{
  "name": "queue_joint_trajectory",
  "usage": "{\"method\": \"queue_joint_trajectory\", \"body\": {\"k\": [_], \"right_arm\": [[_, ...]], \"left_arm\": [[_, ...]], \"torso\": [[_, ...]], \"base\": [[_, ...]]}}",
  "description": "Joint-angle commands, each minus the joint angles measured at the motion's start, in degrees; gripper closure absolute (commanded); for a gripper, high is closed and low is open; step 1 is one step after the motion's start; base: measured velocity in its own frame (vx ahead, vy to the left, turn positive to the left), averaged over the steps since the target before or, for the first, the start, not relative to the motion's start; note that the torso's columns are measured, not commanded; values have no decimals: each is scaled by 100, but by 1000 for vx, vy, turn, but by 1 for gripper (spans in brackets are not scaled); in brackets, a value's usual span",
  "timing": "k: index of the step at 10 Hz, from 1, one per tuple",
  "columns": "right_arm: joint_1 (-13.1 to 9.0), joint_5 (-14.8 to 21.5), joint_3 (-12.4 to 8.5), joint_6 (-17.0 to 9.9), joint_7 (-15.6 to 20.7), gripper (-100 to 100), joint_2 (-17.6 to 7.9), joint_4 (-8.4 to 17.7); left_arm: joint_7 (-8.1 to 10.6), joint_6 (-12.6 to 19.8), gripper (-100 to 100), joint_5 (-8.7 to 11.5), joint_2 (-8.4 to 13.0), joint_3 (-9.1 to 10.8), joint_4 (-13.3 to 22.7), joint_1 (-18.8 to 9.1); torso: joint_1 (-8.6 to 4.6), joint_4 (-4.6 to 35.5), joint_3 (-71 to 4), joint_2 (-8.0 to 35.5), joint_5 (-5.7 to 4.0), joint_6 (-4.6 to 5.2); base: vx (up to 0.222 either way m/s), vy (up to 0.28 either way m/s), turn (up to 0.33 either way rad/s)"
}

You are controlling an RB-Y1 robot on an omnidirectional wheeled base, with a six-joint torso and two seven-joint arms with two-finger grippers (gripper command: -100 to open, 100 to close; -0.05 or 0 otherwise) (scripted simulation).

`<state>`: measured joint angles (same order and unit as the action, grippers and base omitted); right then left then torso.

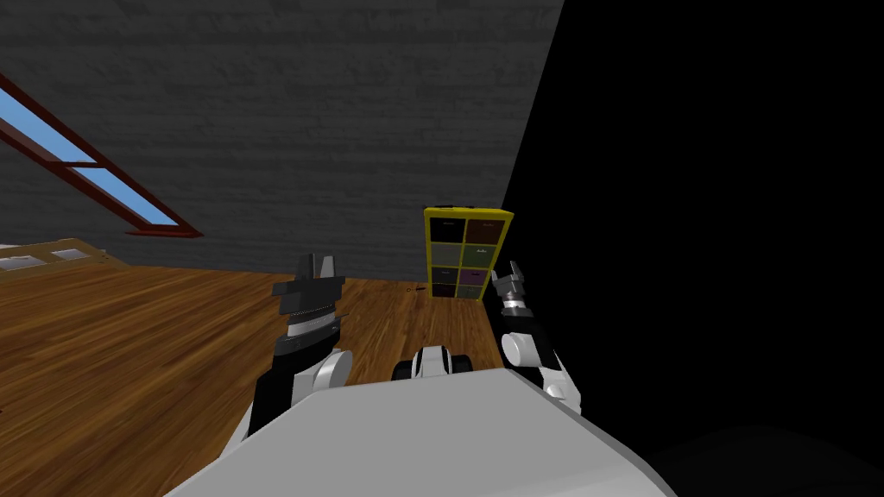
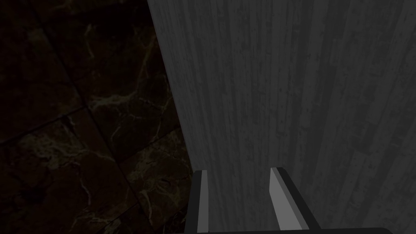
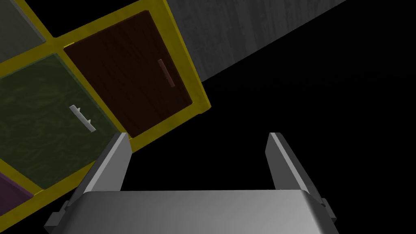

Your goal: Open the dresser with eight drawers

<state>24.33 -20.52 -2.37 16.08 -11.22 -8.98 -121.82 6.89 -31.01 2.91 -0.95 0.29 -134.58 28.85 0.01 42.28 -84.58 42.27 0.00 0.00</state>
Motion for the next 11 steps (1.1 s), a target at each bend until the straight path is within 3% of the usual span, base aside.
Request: {"method": "queue_joint_trajectory", "body": {"k": [1,2,3,4,6,7,8,9,11], "right_arm": [[-176,-419,-98,-230,-79,-100,-89,231],[-332,-600,-195,-415,-164,-100,-172,470],[-332,-780,-195,-415,-164,-100,-172,470],[-496,-948,-300,-612,-255,-100,-245,722],[-496,-1164,-300,-612,-255,-100,-245,722],[-666,-1396,-412,-819,-350,-100,-308,983],[-666,-1559,-412,-819,-350,-100,-308,983],[-840,-1745,-531,-1036,-451,-100,-362,1207],[-840,-1966,-531,-1036,-451,-100,-362,1252]], "left_arm": [[0,0,0,0,0,0,0,0],[0,0,0,0,0,0,0,0],[0,0,0,0,0,0,0,0],[0,0,0,0,0,0,0,0],[0,0,0,0,0,0,0,0],[0,0,0,0,0,0,0,0],[0,0,0,0,0,0,0,0],[0,0,0,0,0,0,0,0],[0,0,0,0,0,0,0,0]], "torso": [[1,0,0,-2,0,0],[0,1,1,2,0,0],[-1,0,-1,-3,-1,0],[-2,0,1,2,-1,0],[0,1,3,4,0,1],[-4,4,7,12,-1,0],[-1,2,3,3,-1,0],[1,0,1,0,0,0],[1,-1,-1,-2,0,0]], "base": [[39,30,-9],[53,34,-22],[47,25,-11],[53,30,-28],[33,22,-3],[38,24,-23],[38,27,-15],[51,36,-22],[40,25,-6]]}}
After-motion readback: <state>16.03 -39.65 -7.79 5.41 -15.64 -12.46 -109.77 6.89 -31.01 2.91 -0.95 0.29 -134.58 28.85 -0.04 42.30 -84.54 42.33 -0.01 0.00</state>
